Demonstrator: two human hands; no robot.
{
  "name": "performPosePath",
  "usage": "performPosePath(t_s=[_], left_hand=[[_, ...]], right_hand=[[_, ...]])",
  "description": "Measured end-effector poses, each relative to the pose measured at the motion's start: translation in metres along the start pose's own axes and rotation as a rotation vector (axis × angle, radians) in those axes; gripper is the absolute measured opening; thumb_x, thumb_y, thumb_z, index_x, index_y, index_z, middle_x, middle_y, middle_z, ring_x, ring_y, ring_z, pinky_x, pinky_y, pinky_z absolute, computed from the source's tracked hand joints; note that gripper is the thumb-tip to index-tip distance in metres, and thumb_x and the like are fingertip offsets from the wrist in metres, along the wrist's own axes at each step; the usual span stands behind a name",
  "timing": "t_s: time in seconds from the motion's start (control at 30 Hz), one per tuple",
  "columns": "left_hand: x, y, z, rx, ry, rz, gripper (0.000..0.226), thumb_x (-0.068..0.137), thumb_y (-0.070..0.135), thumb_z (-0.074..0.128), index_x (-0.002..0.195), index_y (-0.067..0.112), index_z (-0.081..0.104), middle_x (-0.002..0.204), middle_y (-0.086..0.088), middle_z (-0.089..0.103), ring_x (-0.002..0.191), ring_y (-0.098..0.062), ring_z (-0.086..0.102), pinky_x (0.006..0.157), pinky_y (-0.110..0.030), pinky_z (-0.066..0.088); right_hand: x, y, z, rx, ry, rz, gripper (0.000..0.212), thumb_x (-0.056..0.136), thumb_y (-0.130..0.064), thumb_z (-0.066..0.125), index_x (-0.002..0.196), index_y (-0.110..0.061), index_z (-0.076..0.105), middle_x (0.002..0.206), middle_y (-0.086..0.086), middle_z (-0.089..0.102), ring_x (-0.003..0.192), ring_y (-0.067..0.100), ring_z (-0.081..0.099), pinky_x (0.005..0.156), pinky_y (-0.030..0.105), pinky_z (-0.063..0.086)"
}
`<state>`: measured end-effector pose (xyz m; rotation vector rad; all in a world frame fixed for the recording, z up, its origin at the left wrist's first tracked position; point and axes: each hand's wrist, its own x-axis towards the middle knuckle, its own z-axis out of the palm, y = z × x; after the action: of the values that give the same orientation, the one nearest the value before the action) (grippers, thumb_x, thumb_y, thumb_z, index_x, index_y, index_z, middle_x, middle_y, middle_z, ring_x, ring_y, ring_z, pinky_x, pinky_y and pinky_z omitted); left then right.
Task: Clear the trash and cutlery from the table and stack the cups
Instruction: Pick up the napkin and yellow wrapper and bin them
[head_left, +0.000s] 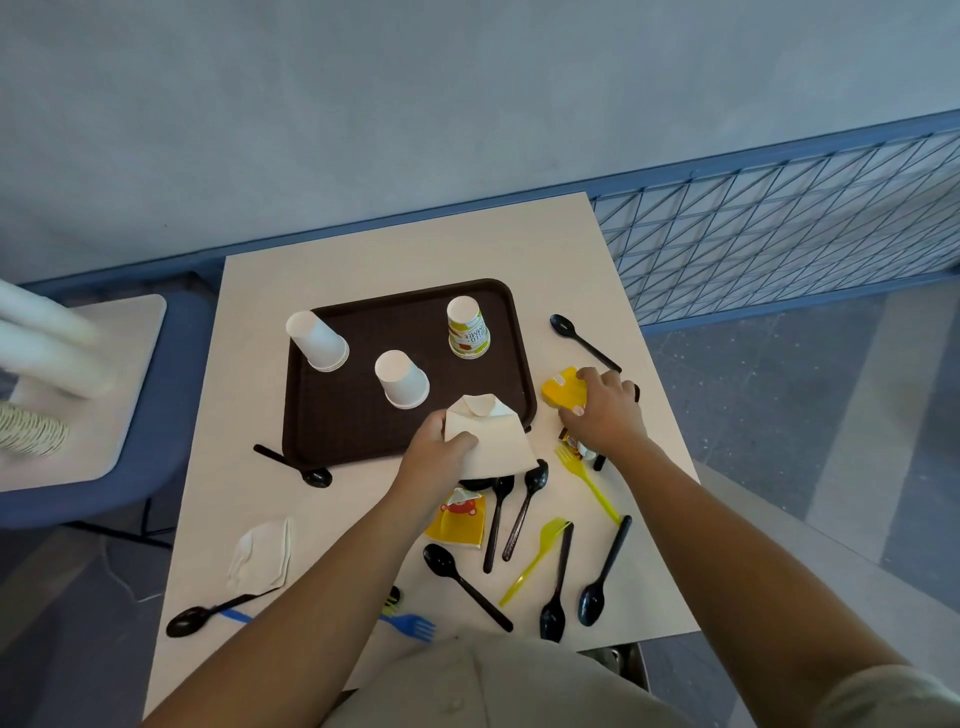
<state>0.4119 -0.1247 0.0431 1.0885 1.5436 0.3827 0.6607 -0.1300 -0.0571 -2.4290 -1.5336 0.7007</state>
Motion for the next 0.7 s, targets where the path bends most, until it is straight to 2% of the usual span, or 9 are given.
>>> performPosePath(t_s=[0.1, 0.2, 0.33, 0.43, 0.53, 0.6, 0.7], left_hand=[[-0.001, 0.000, 0.003, 0.014, 0.000, 0.005, 0.031, 0.095, 0.021, 0.061, 0.124, 0.032, 0.057, 0.118, 0.008, 0.063, 0.112, -0.014, 0.060, 0.103, -0.049, 0.054], [-0.001, 0.000, 0.003, 0.015, 0.002, 0.010, 0.032, 0.097, 0.020, 0.061, 0.125, 0.033, 0.053, 0.120, 0.009, 0.062, 0.110, -0.011, 0.059, 0.102, -0.046, 0.054], [-0.001, 0.000, 0.002, -0.016, 0.006, 0.033, 0.036, 0.099, 0.016, 0.059, 0.128, 0.035, 0.053, 0.116, 0.015, 0.062, 0.108, -0.007, 0.059, 0.094, -0.036, 0.053], [0.001, 0.000, 0.001, -0.013, 0.011, 0.038, 0.036, 0.099, 0.016, 0.058, 0.132, 0.030, 0.057, 0.119, 0.009, 0.065, 0.109, -0.008, 0.061, 0.091, -0.034, 0.053], [0.002, 0.001, 0.000, -0.027, 0.016, 0.037, 0.031, 0.100, 0.014, 0.057, 0.126, 0.031, 0.055, 0.113, 0.014, 0.063, 0.103, -0.004, 0.059, 0.078, -0.027, 0.049], [0.005, 0.002, 0.001, -0.035, 0.024, 0.030, 0.033, 0.100, 0.015, 0.056, 0.128, 0.031, 0.055, 0.113, 0.013, 0.062, 0.103, -0.004, 0.058, 0.080, -0.030, 0.047], [0.008, 0.004, 0.005, -0.053, 0.026, 0.004, 0.033, 0.099, 0.016, 0.056, 0.128, 0.031, 0.057, 0.117, 0.009, 0.065, 0.105, -0.006, 0.060, 0.090, -0.035, 0.050]], right_hand=[[0.002, -0.004, 0.006, -0.198, -0.073, -0.043, 0.061, 0.092, -0.033, 0.063, 0.146, -0.025, 0.035, 0.137, 0.016, 0.046, 0.126, 0.038, 0.042, 0.100, 0.051, 0.045], [0.005, -0.005, 0.012, -0.224, -0.060, -0.042, 0.053, 0.095, -0.023, 0.060, 0.143, -0.024, 0.037, 0.134, 0.017, 0.046, 0.123, 0.039, 0.045, 0.100, 0.051, 0.044], [0.007, -0.007, 0.011, 0.043, 0.019, 0.035, 0.045, 0.096, -0.013, 0.053, 0.140, -0.022, 0.045, 0.127, 0.014, 0.049, 0.114, 0.034, 0.048, 0.092, 0.045, 0.048], [0.006, -0.006, 0.006, 0.284, 0.147, 0.060, 0.024, 0.095, -0.010, 0.056, 0.119, -0.015, 0.059, 0.112, 0.012, 0.058, 0.102, 0.031, 0.056, 0.082, 0.042, 0.052], [-0.004, -0.007, 0.000, 0.333, 0.232, 0.006, 0.014, 0.098, -0.013, 0.057, 0.109, -0.009, 0.064, 0.106, 0.012, 0.063, 0.092, 0.028, 0.059, 0.077, 0.039, 0.052], [-0.013, -0.012, -0.009, 0.385, 0.315, -0.001, 0.016, 0.101, -0.019, 0.056, 0.109, -0.009, 0.066, 0.104, 0.007, 0.064, 0.090, 0.025, 0.060, 0.075, 0.035, 0.050], [-0.030, -0.026, -0.024, 0.499, 0.436, -0.076, 0.020, 0.102, -0.021, 0.057, 0.115, -0.014, 0.072, 0.105, -0.002, 0.069, 0.090, 0.014, 0.061, 0.079, 0.033, 0.055]])
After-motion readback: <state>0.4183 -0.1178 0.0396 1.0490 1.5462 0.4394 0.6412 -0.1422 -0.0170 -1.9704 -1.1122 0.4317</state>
